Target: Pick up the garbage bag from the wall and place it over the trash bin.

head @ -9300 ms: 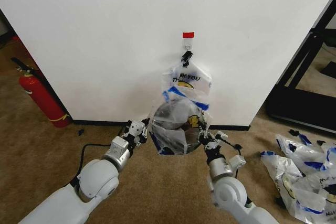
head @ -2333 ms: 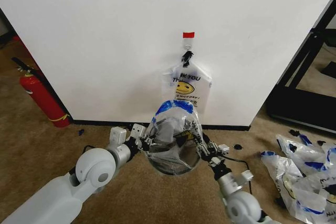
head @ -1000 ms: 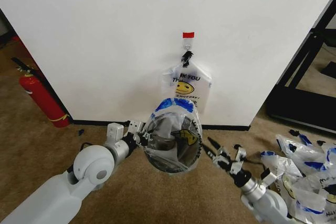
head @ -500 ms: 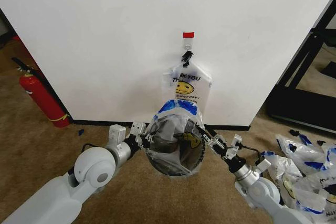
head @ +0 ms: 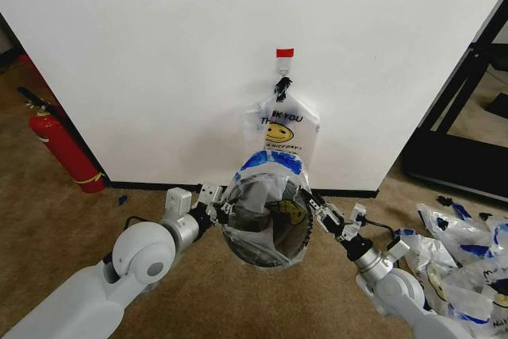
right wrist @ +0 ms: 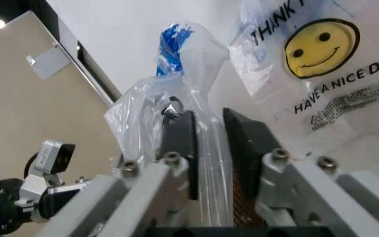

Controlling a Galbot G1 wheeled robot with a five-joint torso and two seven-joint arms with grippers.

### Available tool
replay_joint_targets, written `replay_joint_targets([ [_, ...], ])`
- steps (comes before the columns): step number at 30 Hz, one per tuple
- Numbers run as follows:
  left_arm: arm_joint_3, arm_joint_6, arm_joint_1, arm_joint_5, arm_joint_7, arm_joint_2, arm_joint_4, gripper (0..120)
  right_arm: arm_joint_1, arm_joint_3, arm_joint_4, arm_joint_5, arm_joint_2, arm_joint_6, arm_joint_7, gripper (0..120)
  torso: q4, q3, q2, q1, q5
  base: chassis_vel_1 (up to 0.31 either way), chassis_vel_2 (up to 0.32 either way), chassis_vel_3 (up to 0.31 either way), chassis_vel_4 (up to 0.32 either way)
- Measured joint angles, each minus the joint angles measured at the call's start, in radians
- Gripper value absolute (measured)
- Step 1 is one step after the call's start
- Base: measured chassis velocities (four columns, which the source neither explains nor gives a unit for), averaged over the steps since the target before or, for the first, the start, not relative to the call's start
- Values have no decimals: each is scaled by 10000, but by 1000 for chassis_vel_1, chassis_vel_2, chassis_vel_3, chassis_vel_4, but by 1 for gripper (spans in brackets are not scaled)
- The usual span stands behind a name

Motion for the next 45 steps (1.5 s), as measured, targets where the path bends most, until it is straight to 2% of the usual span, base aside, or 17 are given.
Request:
replay_joint_targets([
  [1, 0, 0, 0, 0, 0, 0, 0, 5, 0, 0, 0, 0, 0, 0, 0, 15, 0, 0, 0, 0, 0, 0, 0, 0, 0],
  [5, -28, 0, 11, -4, 4, 8, -58, 5, -13, 4, 0, -22, 1, -1, -35, 0, 0, 0, 0, 0, 0, 0, 0, 0, 0],
  [16, -63, 15, 128, -85, 11, 25, -408, 5, 48, 147, -339, -24, 19, 129, 12, 0, 0, 0, 0, 0, 0, 0, 0, 0, 0],
  [33, -60, 176, 172, -324, 57, 63, -1117, 5, 272, 127, -885, -812, 130, 354, 413, 0, 1, 0, 0, 0, 1, 0, 0, 0, 0],
  [37, 0, 171, 79, -250, 100, 54, -823, 5, 145, 143, -678, -819, 79, 326, 99, 18, -1, 0, 0, 0, 0, 0, 0, 0, 0],
  [39, 21, 156, 52, -169, 117, 50, -680, 5, 107, 180, -609, -825, 34, 276, -14, 22, 0, 0, 0, 0, 1, 0, 0, 0, 0],
  [45, 206, -114, -31, 783, 419, 55, 198, 5, 70, 763, -708, -770, -611, -51, -926, 46, 0, 0, 0, 0, 0, 0, 0, 0, 0],
])
